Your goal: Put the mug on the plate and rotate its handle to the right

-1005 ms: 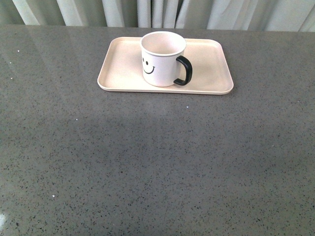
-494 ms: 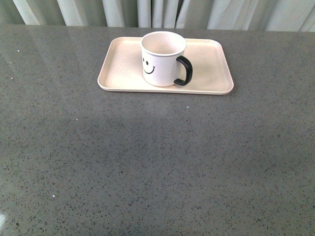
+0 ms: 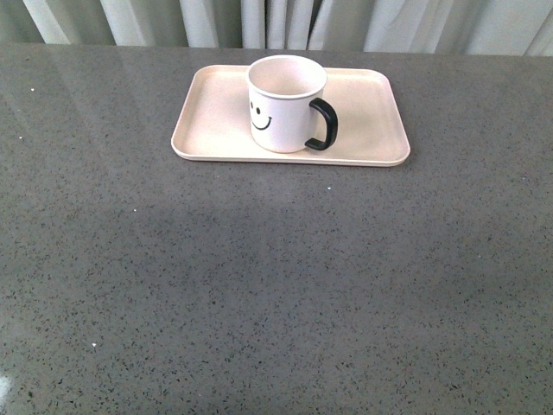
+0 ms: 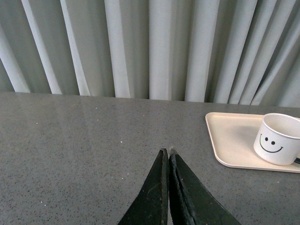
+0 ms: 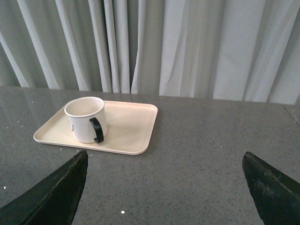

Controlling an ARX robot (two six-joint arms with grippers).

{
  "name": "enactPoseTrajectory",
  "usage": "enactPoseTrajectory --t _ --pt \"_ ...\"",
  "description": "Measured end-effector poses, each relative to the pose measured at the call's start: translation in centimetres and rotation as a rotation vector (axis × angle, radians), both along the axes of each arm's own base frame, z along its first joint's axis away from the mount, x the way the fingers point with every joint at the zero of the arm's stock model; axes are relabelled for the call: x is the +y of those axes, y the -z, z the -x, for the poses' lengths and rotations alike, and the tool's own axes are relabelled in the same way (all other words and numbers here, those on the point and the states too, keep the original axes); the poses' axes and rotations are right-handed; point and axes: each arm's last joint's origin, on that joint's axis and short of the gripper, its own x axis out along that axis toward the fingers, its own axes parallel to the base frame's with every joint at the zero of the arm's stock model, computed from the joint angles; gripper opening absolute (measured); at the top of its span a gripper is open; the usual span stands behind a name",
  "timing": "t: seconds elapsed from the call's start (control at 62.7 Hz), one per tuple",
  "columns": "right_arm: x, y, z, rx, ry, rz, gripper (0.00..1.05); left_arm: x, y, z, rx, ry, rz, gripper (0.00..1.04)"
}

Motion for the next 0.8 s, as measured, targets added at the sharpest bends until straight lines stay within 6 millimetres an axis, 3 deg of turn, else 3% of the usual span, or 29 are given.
enactPoseTrajectory --t 0.574,0.702,0.798 --pt "0.0 0.0 0.0 0.000 0.000 0.000 0.96 0.0 0.4 1.3 0.018 0.000 0.000 0.02" --pt "0.0 0.0 0.0 0.000 0.000 0.000 0.96 0.0 0.4 1.3 0.018 -0.001 0.000 0.25" --pt "0.0 0.0 0.0 0.000 0.000 0.000 0.96 0.0 0.4 1.3 0.018 -0.001 0.000 0.50"
